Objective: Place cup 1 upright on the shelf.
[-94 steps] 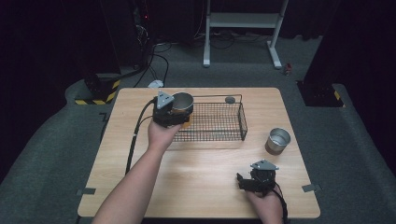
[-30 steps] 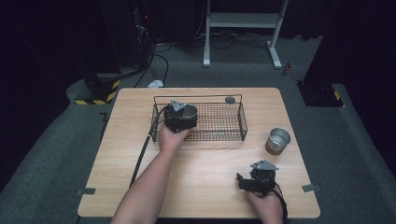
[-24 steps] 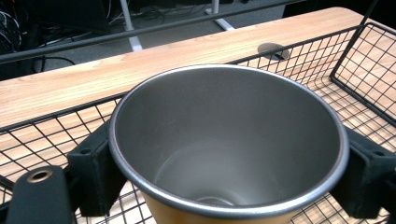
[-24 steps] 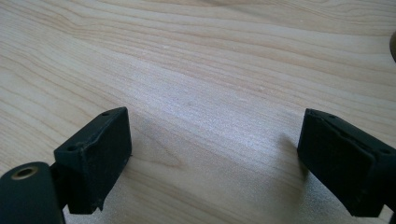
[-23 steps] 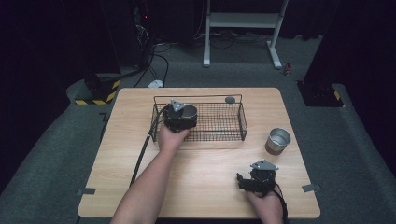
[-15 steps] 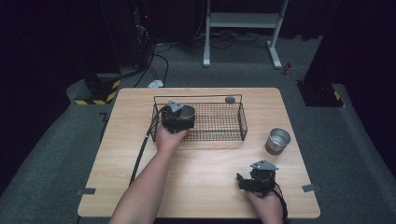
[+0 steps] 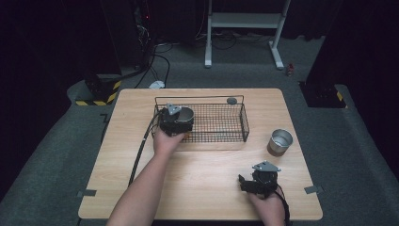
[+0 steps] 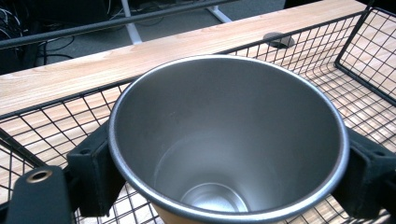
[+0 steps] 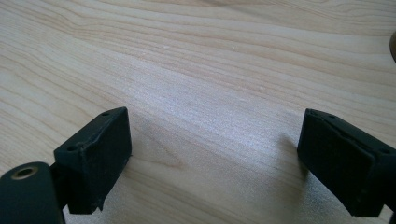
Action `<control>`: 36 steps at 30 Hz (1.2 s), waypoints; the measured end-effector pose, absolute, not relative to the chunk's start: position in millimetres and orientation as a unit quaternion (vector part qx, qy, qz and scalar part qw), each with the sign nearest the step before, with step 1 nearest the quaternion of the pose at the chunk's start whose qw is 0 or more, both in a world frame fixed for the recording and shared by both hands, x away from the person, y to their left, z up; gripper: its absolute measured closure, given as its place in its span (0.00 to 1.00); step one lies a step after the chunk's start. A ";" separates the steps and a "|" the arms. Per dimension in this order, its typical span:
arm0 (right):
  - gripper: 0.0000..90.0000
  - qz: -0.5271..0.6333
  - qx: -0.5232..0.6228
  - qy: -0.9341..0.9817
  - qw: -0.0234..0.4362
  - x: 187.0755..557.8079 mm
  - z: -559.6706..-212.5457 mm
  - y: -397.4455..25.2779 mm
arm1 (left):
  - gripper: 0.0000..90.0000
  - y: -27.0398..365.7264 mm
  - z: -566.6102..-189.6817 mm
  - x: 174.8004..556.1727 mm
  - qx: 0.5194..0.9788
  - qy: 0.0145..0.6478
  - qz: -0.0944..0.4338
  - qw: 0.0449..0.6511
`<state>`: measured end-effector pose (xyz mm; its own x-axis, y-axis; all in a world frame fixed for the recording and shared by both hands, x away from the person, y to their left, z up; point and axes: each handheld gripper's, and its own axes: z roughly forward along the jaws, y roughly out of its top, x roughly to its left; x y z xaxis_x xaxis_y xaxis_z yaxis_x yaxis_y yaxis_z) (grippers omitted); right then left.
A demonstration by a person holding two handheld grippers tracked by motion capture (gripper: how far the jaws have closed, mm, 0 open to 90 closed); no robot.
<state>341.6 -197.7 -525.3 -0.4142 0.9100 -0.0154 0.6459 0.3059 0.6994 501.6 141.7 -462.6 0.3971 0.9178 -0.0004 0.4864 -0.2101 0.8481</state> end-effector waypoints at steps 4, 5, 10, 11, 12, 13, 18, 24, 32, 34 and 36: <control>0.11 0.314 0.499 0.780 0.210 341.6 -525.3 -197.7 | 0.15 143.5 -463.8 500.2 0.733 0.478 0.269 0.403; 0.11 0.314 0.499 0.780 0.210 341.6 -525.3 -197.7 | 0.15 144.2 -464.0 499.8 0.733 0.478 0.269 0.402; 0.11 0.314 0.499 0.780 0.210 341.6 -525.3 -197.7 | 0.15 147.3 -466.8 498.3 0.729 0.484 0.266 0.404; 0.11 0.314 0.499 0.780 0.210 341.6 -525.3 -197.7 | 0.15 148.1 -467.3 498.2 0.729 0.486 0.265 0.404; 0.11 0.314 0.499 0.780 0.210 341.6 -525.3 -197.7 | 0.15 148.8 -467.5 498.2 0.729 0.485 0.266 0.402; 0.11 0.314 0.499 0.780 0.210 341.6 -525.3 -197.7 | 0.15 148.8 -467.6 498.1 0.730 0.485 0.266 0.402; 0.11 0.314 0.499 0.780 0.210 341.6 -525.2 -197.7 | 0.15 148.8 -467.1 498.0 0.730 0.489 0.261 0.400; 0.11 0.314 0.499 0.780 0.211 341.6 -525.3 -197.7 | 0.02 149.7 -468.1 499.8 0.731 0.499 0.245 0.394; 0.11 0.314 0.499 0.780 0.210 341.6 -525.3 -197.7 | 0.01 152.1 -461.8 499.6 0.735 0.496 0.236 0.399; 0.11 0.314 0.499 0.780 0.210 341.6 -525.3 -197.7 | 0.01 152.5 -460.5 498.7 0.734 0.492 0.239 0.402; 0.11 0.314 0.499 0.780 0.210 341.6 -525.3 -197.7 | 0.01 154.0 -457.3 497.8 0.730 0.495 0.242 0.405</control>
